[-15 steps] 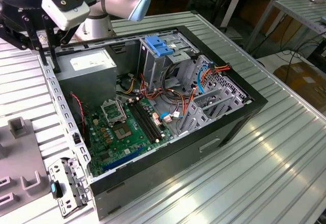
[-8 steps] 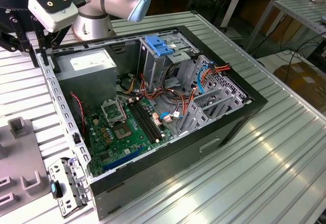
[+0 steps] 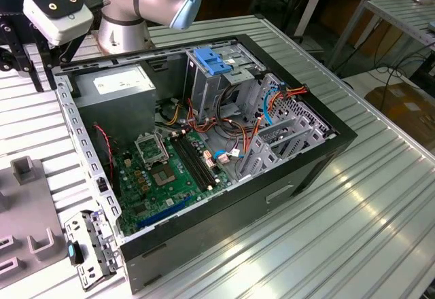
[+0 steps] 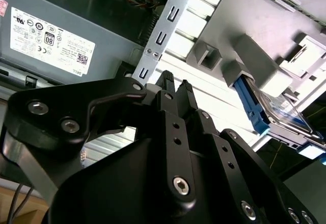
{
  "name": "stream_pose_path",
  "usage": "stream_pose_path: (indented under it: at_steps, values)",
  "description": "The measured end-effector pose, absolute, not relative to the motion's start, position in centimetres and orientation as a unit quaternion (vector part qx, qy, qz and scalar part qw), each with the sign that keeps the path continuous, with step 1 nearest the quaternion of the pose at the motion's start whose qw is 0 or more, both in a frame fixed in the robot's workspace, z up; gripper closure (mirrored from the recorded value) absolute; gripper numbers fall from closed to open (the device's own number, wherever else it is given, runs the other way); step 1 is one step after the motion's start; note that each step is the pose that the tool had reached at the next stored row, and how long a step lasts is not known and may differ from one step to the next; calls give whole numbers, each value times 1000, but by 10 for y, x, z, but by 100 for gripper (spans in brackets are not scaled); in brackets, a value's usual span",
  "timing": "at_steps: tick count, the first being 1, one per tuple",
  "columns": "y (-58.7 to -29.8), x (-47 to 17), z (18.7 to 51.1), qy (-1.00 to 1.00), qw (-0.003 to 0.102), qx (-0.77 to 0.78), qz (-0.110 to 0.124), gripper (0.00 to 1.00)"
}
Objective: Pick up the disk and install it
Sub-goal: 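Reach for the disk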
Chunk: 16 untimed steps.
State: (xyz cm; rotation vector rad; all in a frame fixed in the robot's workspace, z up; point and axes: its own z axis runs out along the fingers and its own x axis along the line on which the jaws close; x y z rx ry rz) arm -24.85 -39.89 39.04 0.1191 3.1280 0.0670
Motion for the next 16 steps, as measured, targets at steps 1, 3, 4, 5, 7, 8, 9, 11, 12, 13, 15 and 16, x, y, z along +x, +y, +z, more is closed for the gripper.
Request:
stream_pose_path:
  at_steps: [1, 3, 4, 5, 7, 8, 9, 11, 12, 13, 15, 16]
  values:
    - [-399, -250, 390, 999, 5, 38, 21, 76]
    - [-399, -252, 390, 999, 5, 38, 21, 76]
    - [-399, -254, 390, 999, 5, 38, 21, 76]
    - [-399, -256, 390, 999, 5, 38, 21, 76]
    - [-399, -260, 390, 999, 5, 38, 21, 76]
    - [-399, -262, 390, 999, 5, 38, 21, 76]
    - [-399, -264, 390, 999, 5, 38, 21, 76]
    - [-399, -266, 390, 999, 5, 38, 21, 76]
    - [-399, -268, 390, 999, 5, 38, 21, 76]
    - [-399, -269, 390, 999, 5, 38, 21, 76]
    - [-399, -271, 390, 999, 5, 38, 21, 76]
    - [-399, -273, 390, 999, 5, 38, 21, 76]
